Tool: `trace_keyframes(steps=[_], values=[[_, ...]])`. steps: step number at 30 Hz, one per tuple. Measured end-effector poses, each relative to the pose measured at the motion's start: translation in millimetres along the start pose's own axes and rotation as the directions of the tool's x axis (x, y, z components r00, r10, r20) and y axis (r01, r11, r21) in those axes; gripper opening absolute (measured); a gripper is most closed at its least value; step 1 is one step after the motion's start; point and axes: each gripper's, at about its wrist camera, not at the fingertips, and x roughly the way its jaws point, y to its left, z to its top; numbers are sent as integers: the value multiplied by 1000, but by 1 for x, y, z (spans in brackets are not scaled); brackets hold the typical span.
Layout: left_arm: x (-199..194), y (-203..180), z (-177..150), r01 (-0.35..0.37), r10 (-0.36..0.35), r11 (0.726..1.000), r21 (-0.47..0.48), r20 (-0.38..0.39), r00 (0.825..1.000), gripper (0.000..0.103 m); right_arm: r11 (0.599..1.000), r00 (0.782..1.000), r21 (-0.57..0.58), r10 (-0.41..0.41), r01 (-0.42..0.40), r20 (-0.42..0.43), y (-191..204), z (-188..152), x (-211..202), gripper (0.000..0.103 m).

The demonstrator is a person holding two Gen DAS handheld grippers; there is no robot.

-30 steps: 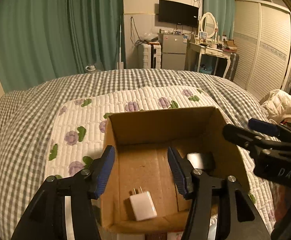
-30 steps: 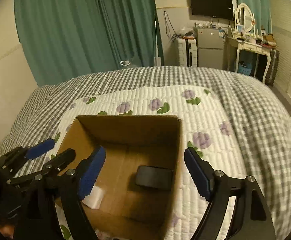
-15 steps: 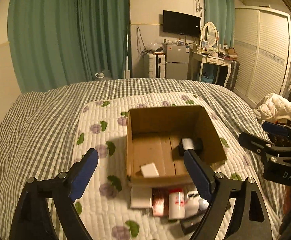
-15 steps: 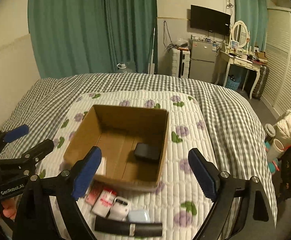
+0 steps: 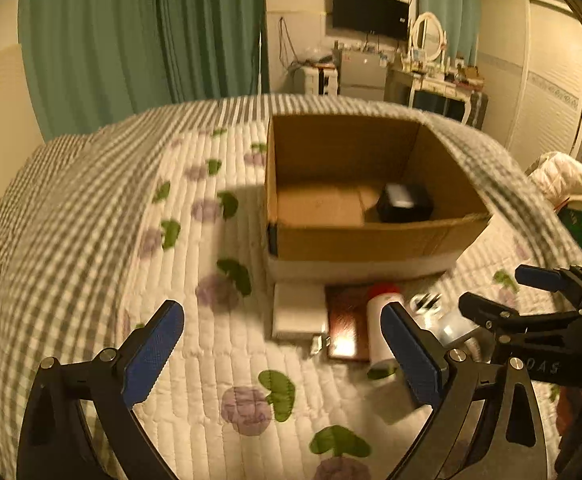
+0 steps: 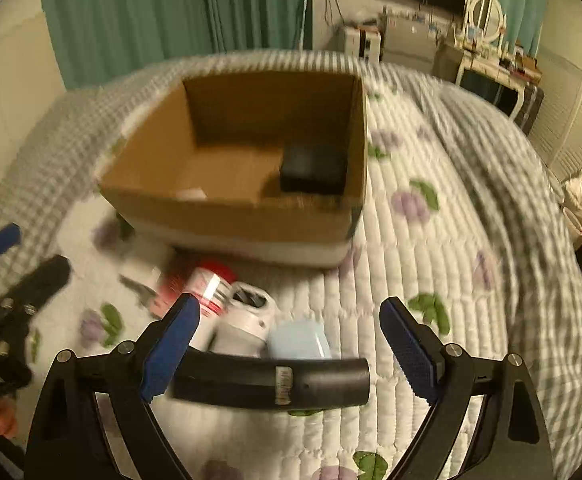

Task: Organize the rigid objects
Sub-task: 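Grasp the white plug adapter with the right tool while the left tool grasps the white rectangular block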

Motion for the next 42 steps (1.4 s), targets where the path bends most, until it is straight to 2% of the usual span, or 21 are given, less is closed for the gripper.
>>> trace_keyframes(steps=[4, 8, 9, 12, 15, 18, 19, 20, 27, 31, 35, 40, 41, 42], values=[[21, 6, -12, -8, 8, 1000, -13, -38, 999, 100, 999, 998, 27, 26, -24, -58, -2, -7, 28, 90], [37, 12, -19, -7, 4, 999, -32, -72, 997, 100, 1000, 992, -6, 27, -28, -120, 4, -9, 51, 76], [40, 13, -20, -5, 2, 999, -35, -76, 997, 101, 999, 990, -12, 33, -35, -135, 6, -10, 58, 76], [44, 13, -22, -7, 4, 1000, -30, -79, 997, 101, 996, 984, 10, 90, -90, -153, 8, -10, 67, 73], [49, 14, -24, -12, 10, 1000, -26, -86, 996, 101, 994, 979, -41, 96, -105, -180, 22, -11, 77, 74], [52, 15, -27, -17, 15, 1000, -23, -93, 996, 101, 990, 980, -120, 49, -73, -195, 37, -14, 89, 64], [53, 15, -28, -20, 19, 1000, -19, -95, 995, 101, 990, 978, -105, 69, -91, -195, 38, -15, 92, 53], [54, 16, -29, -23, 21, 1000, -16, -98, 995, 101, 991, 978, -81, 92, -109, -189, 36, -15, 92, 50], [68, 14, -26, -6, 2, 999, -36, -109, 994, 101, 991, 988, -32, 126, -129, -87, 25, -7, 53, 49], [82, 6, -22, 16, -20, 999, -37, -125, 992, 99, 995, 993, -32, 96, -99, -66, 21, 5, 39, 48], [97, 0, -18, 22, -27, 999, -39, -134, 991, 98, 993, 990, 15, 116, -115, -75, 11, 12, 41, 48], [113, -3, -13, 17, -22, 999, -31, -154, 988, 89, 993, 989, 35, 118, -115, -94, 3, 9, 48, 48], [114, -2, -12, 20, -26, 999, -40, -152, 988, 83, 993, 989, 35, 118, -115, -94, 3, 9, 49, 48], [114, -1, -12, 22, -29, 999, -46, -150, 988, 72, 993, 989, 35, 118, -116, -94, 5, 10, 50, 48]])
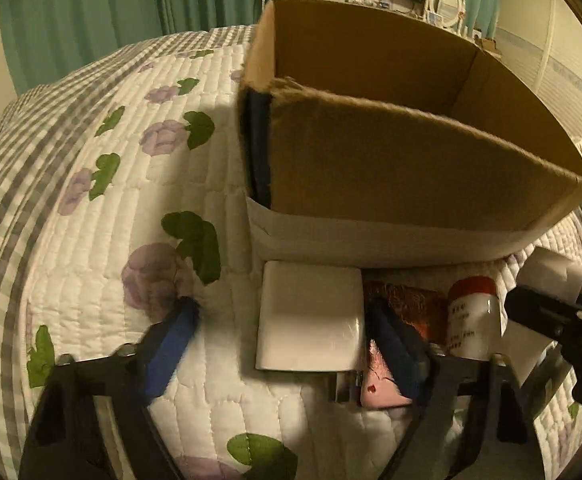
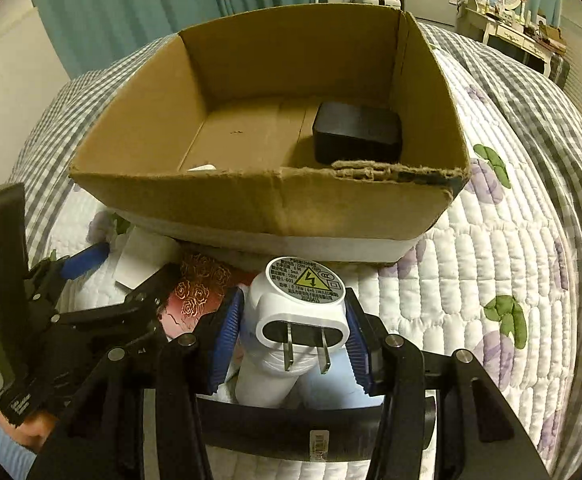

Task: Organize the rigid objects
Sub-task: 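Grasp the white plug adapter with the right tool while the left tool grasps the white rectangular block, then carry the white block into the box with the left tool while the right tool drops the plug adapter in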

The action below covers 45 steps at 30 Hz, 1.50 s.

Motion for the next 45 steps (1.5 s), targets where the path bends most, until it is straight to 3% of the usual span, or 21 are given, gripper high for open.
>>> trace_keyframes(steps=[3, 8, 17, 25, 32, 38, 45], values=[[-3, -5, -1, 21, -21, 999, 37, -1, 1000, 51, 1000, 1000, -3, -2, 2, -1, 1, 0, 1, 48], [-16, -11, -5, 4, -4, 999, 47, 0, 1000, 51, 1000, 1000, -18, -3, 3, 12, 9, 3, -2, 48], [-80, -3, -13, 6, -6, 1000, 3, 55, 998, 51, 999, 994, -48, 14, -9, 107, 18, 15, -60, 48], [-141, -6, 14, 15, -13, 1000, -11, 165, 986, 51, 991, 975, -131, 9, 21, 224, 39, 38, -129, 48], [-182, -14, 58, 30, -30, 1000, 4, 279, 960, 51, 989, 958, -148, 24, 19, 285, 38, 62, -164, 48], [-177, -21, 91, 27, -28, 1000, 8, 312, 950, 51, 986, 952, -161, 18, 33, 306, 29, 97, -166, 48], [-129, -28, 113, 8, -10, 1000, 9, 269, 963, 51, 984, 961, -175, 16, 34, 277, 15, 124, -133, 48]])
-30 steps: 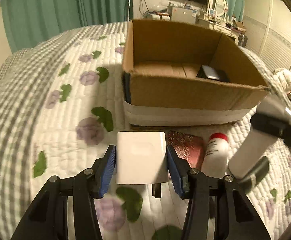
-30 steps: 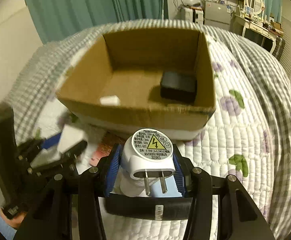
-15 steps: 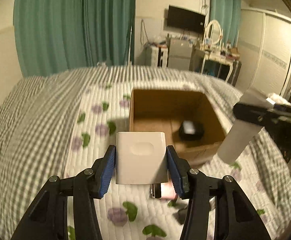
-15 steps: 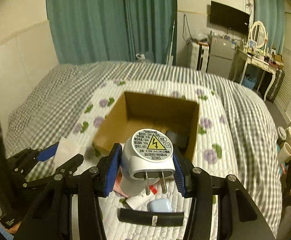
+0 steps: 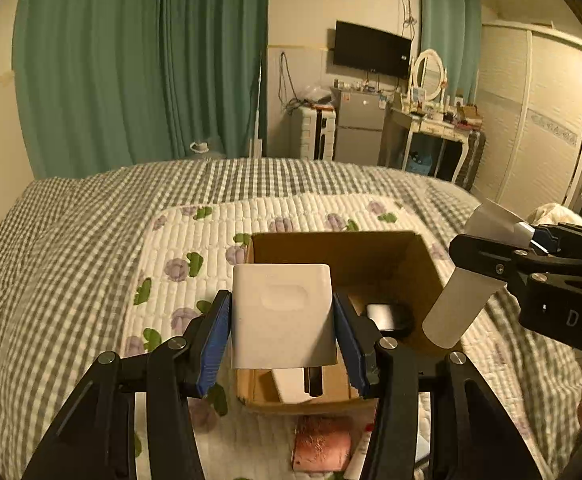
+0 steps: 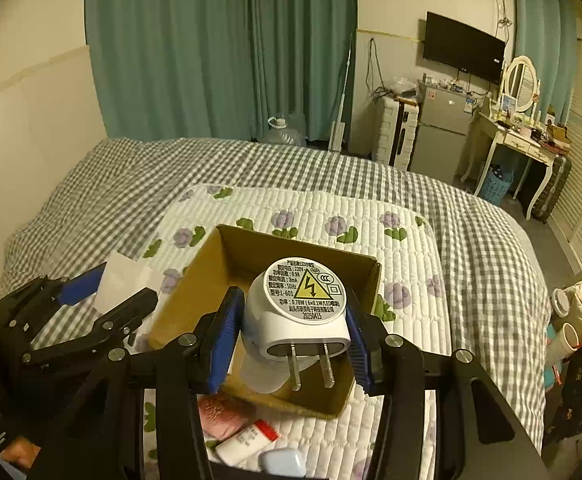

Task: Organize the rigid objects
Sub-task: 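Carry the white block into the box with the left tool while the right tool drops the plug adapter in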

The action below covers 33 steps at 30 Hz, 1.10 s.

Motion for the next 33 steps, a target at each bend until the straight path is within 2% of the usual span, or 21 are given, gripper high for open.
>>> trace_keyframes(steps=[8, 17, 25, 33], values=[[52, -4, -18, -8, 7, 1000, -4, -74, 997, 51, 1000, 998, 8, 22, -22, -60, -10, -13, 56, 48], [70, -10, -26, 40, -41, 999, -13, -119, 992, 53, 998, 994, 31, 49, -46, -97, -21, -29, 84, 48], [45, -1, -9, 3, -3, 1000, -4, -30, 1000, 57, 998, 992, 34, 47, -44, -116, -23, -31, 91, 48], [37, 19, -7, -36, 36, 999, -30, -20, 999, 57, 998, 982, 4, 56, -56, -182, -5, -35, 114, 48]])
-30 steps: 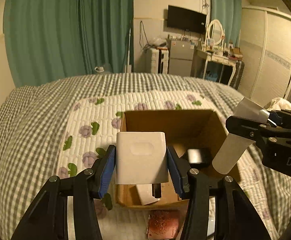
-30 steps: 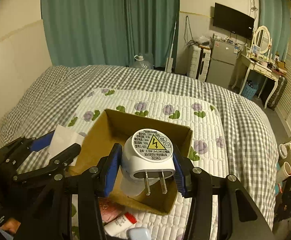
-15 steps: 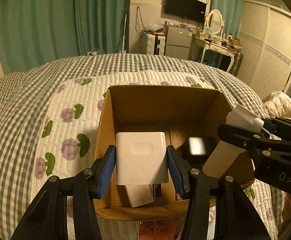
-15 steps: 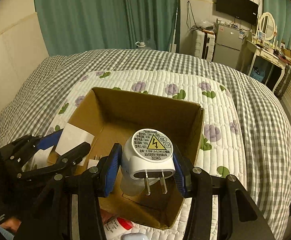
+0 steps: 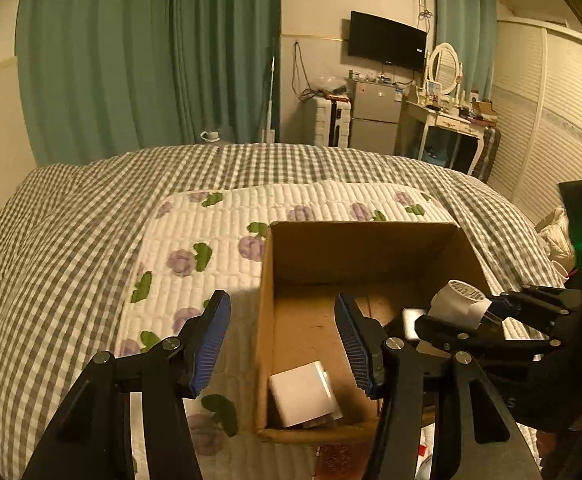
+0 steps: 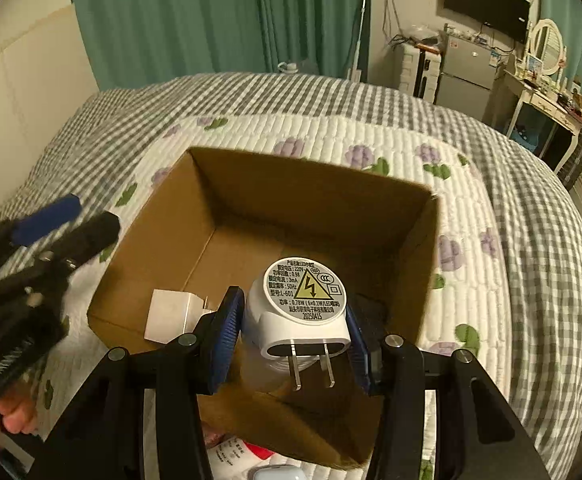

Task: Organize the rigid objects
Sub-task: 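Carry the white block into the box with the left tool while the right tool drops the plug adapter in, then grasp the black remote control with the right tool while the left tool grasps the red-capped white bottle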

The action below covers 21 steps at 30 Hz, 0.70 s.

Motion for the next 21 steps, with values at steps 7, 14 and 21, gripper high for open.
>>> trace_keyframes(steps=[7, 14, 21], values=[[-6, 10, -12, -1, 0, 1000, -23, -18, 1000, 57, 999, 1000, 52, 11, -12, 28, 0, 8, 4, 69], [-38, 12, -26, 8, -9, 1000, -30, -20, 1000, 69, 997, 994, 64, -57, 51, 90, -4, 4, -51, 69], [-78, 12, -42, 4, -4, 1000, -25, -8, 1000, 79, 992, 989, 73, -108, 101, 104, 12, -34, -104, 74]])
